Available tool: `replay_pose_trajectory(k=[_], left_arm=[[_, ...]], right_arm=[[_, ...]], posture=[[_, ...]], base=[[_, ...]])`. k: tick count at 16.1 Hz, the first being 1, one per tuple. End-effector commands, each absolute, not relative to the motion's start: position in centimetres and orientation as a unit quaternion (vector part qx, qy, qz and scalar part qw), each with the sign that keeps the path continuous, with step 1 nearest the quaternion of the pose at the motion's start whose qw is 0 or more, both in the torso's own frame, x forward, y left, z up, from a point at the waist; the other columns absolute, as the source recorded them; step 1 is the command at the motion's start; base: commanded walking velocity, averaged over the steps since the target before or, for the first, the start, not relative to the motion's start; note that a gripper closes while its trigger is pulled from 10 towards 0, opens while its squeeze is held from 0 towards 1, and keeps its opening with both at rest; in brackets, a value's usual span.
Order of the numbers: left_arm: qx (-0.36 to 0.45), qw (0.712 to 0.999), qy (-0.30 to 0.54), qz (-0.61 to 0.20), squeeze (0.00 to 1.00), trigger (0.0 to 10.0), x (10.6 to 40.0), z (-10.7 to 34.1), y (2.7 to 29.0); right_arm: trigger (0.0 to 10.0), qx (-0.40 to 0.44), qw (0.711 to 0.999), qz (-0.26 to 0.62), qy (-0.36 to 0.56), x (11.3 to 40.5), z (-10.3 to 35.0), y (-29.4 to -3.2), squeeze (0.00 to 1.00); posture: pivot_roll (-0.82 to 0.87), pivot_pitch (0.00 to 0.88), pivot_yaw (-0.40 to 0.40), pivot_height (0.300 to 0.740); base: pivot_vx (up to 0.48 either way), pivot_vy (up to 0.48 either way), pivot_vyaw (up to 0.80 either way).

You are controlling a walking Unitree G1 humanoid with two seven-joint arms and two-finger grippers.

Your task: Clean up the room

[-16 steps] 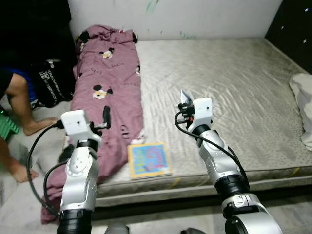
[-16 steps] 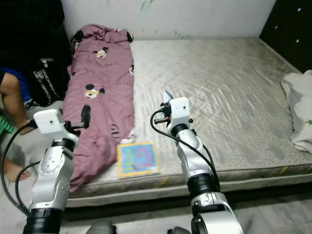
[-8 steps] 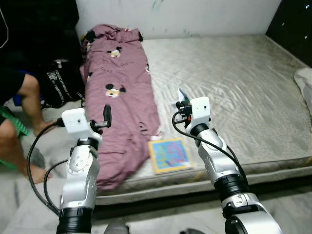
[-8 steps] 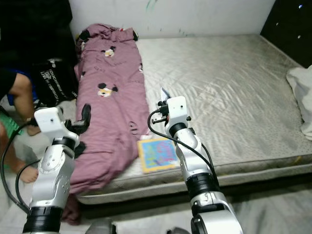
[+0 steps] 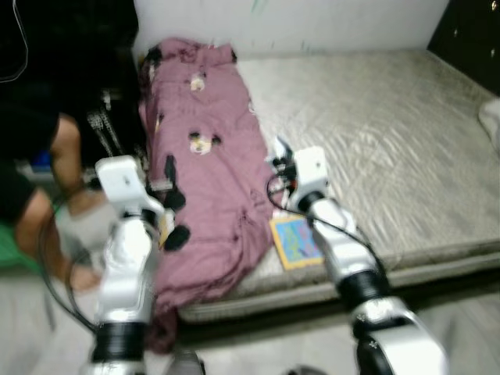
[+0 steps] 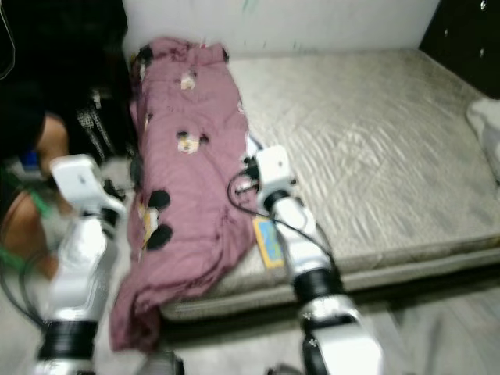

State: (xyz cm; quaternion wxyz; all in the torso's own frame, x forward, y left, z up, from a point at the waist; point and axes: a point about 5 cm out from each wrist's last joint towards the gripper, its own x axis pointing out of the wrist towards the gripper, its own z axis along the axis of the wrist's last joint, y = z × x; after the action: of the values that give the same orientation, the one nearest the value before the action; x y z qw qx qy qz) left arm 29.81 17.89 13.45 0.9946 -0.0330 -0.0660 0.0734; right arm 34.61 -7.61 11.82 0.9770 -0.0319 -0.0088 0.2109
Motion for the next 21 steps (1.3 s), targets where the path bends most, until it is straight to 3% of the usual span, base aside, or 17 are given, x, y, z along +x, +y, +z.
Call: replay_pose_trajectory(k=[1,8,10,21], left_arm=[[-0.017,0.993,-0.082,0.086,0.0,10.0,29.7,14.2,18.0],[0.003,0.992,-0.052,0.113,0.0,10.0,28.9,12.6,20.1],[-0.019,0.994,-0.054,0.093,0.0,10.0,28.9,12.6,19.7],[0.03,0.992,-0.048,0.108,0.0,10.0,29.4,12.1,19.4]], right_arm=[[10.0,-0.044,0.973,0.224,-0.038,34.9,13.3,-6.7,0.0],[10.0,-0.04,0.973,0.227,-0.03,34.8,12.8,-6.5,0.0],[10.0,-0.034,0.975,0.217,-0.027,34.8,12.6,-6.9,0.0],[10.0,-0.045,0.973,0.223,-0.034,34.9,12.7,-7.3,0.0]], posture=[[0.11,0.0,-0.015,0.74],[0.1,0.0,-0.036,0.74],[0.11,0.0,-0.034,0.74],[0.12,0.0,-0.051,0.74]], base=[[0.0,0.0,0.8],[0.0,0.0,0.8],[0.0,0.0,0.8],[0.0,0.0,0.8]])
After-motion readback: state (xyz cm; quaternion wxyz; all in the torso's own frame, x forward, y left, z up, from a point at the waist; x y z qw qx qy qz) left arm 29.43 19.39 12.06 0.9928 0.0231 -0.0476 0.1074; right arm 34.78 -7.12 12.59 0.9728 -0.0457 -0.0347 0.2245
